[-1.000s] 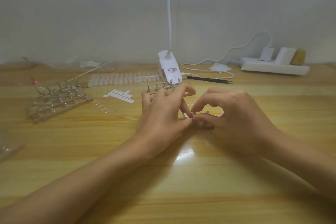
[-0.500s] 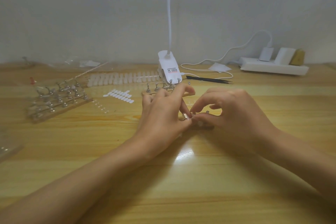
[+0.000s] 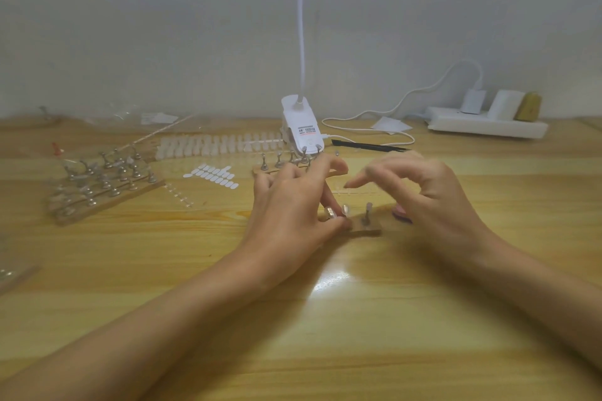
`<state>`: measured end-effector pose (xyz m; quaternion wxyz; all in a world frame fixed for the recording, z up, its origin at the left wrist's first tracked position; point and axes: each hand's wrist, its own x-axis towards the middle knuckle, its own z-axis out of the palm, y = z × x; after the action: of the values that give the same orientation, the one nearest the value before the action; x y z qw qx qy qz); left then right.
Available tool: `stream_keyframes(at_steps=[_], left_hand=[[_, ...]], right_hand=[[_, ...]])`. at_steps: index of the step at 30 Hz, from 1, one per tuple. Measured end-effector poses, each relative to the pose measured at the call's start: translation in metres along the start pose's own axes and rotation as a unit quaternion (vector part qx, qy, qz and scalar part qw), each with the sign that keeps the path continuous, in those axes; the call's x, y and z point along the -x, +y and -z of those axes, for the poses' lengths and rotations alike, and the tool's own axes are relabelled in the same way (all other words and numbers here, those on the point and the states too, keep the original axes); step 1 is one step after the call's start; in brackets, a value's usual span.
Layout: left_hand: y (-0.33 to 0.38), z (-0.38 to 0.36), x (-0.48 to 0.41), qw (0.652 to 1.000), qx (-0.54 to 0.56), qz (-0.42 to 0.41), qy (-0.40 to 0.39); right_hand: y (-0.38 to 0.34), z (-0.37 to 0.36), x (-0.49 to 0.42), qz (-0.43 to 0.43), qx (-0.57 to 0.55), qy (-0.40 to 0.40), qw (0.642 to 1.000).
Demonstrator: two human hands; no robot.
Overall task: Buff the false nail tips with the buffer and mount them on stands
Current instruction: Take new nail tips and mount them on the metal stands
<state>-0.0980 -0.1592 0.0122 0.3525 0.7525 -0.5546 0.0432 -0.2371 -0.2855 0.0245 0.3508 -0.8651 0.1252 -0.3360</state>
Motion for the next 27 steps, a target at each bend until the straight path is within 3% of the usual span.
stream_keyframes(at_steps=[5, 12, 21, 27], left_hand=[[0.0, 0.0, 0.001, 1.0, -0.007, 0.002, -0.001], [-0.003, 0.006, 0.002, 1.0, -0.024, -0.014, 0.001], [-0.011, 0.011, 0.006, 1.0, -0.002, 0.001, 0.0], [-0.012, 0.01, 0.003, 1.0, 0.013, 0.018, -0.01]], right_hand=[[0.005, 0.001, 0.014, 0.209, 0.133, 0.003, 0.969], [0.006, 0.001, 0.014, 0.194, 0.104, 0.002, 0.975], [0.004, -0.019, 0.006, 0.221, 0.232, 0.003, 0.947], [-0.001, -0.024, 0.002, 0.197, 0.232, 0.019, 0.952]])
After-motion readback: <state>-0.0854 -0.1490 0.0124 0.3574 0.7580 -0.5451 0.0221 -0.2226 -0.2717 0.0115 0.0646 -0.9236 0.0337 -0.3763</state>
